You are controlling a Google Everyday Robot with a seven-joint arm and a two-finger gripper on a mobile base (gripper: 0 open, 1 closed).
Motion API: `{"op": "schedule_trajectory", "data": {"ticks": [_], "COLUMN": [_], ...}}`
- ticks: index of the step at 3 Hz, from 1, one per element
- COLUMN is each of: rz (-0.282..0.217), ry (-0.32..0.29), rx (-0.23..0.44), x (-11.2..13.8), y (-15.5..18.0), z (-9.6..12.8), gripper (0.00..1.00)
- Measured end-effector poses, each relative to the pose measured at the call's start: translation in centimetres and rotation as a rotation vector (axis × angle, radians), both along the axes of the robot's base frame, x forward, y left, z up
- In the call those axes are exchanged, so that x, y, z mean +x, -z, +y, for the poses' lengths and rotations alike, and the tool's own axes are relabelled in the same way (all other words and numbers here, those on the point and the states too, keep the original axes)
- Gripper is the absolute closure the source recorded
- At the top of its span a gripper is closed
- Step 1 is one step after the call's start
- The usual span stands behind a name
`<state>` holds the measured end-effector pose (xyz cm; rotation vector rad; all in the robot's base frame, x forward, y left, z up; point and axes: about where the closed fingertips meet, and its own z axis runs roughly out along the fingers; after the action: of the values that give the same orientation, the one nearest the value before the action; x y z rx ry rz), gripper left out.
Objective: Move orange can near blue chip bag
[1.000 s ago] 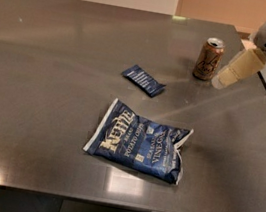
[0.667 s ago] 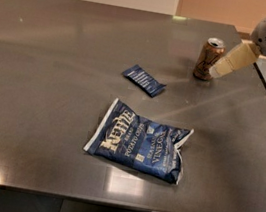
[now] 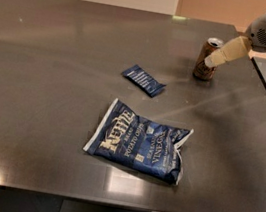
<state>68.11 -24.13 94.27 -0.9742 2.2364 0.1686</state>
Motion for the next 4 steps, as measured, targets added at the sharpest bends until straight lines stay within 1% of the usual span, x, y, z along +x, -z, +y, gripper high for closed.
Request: {"op": "schedule_trajectory", "data": {"ticks": [1,2,3,4], "rz": [0.010,0.016,0.020,0.038], "ry": [0.016,0.013,0.011,0.004], "rx": [0.066,0.098,0.118,0.127], "x": [2.3,3.2,3.9,4.3], "y": [0.4,0.4,0.4,1.0], "z": [-0.2,0.1,0.2,0.6], "gripper": [0.00,0.00,0.00,0.00]}}
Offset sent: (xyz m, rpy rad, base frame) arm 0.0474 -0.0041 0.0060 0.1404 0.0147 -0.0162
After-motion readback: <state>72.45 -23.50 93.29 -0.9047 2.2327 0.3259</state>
